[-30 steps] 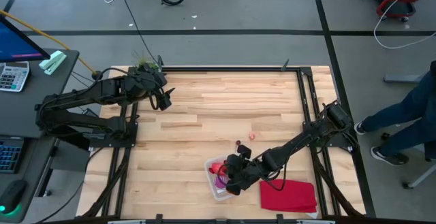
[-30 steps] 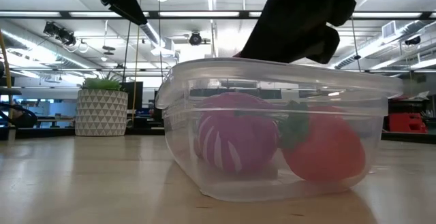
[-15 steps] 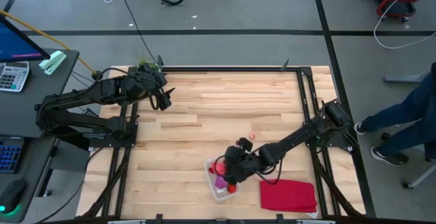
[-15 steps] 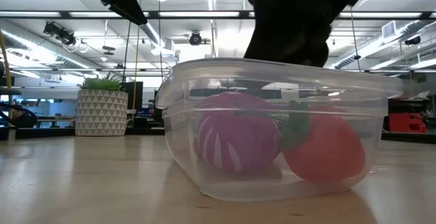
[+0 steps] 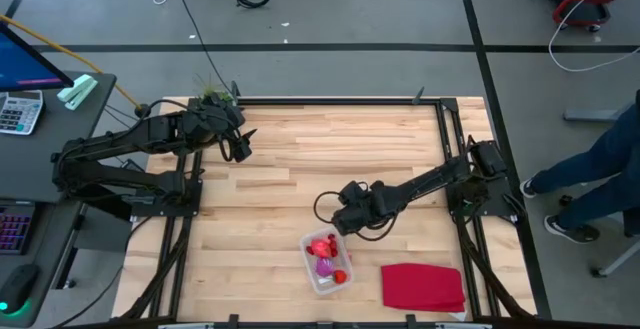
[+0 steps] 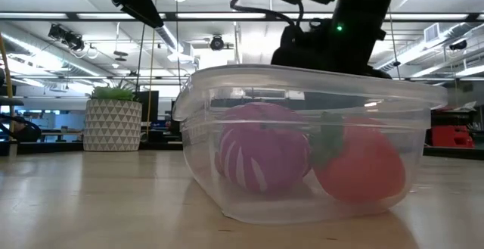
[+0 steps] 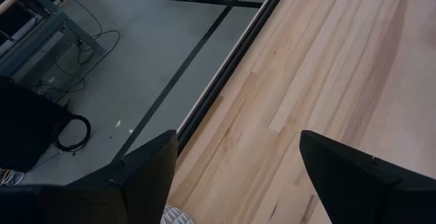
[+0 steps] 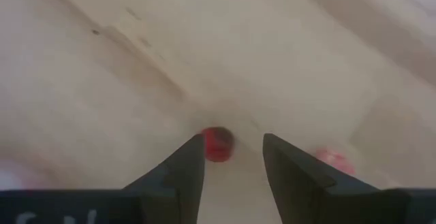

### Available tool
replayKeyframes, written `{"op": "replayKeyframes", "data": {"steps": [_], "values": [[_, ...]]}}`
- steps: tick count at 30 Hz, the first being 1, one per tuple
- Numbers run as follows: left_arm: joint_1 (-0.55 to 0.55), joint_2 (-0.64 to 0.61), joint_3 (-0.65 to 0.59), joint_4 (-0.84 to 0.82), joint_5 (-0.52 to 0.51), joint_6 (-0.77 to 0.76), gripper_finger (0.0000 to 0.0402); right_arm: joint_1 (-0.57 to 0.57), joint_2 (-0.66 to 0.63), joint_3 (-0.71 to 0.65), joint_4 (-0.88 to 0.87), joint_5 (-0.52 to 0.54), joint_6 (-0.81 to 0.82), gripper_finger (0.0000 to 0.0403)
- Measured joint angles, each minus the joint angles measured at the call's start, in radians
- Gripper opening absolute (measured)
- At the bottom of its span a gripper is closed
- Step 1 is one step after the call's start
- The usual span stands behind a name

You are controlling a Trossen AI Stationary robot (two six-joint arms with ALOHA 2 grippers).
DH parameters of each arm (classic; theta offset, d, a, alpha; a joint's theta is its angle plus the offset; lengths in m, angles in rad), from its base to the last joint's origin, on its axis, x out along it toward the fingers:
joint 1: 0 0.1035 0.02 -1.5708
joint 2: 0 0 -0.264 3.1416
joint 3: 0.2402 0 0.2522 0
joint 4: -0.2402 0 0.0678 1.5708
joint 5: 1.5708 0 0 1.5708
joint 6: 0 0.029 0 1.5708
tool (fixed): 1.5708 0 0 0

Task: Pick and placing Produce into tupperware
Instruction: Put the red cherry into the transparent bin

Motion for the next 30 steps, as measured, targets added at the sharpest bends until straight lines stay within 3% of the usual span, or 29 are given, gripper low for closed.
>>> {"op": "replayKeyframes", "data": {"steps": [8, 21, 30], "values": [[0.000, 0.000, 0.000, 0.000, 0.000, 0.000, 0.0316, 0.007, 0.000, -0.008, 0.055, -0.002, 0.009, 0.0154], [0.000, 0.000, 0.000, 0.000, 0.000, 0.002, 0.0316, 0.015, 0.000, -0.174, 0.236, 0.008, 0.029, 0.0154], [0.000, 0.000, 0.000, 0.000, 0.000, 0.000, 0.0316, 0.011, 0.000, -0.198, 0.261, 0.079, 0.038, 0.0147]]}}
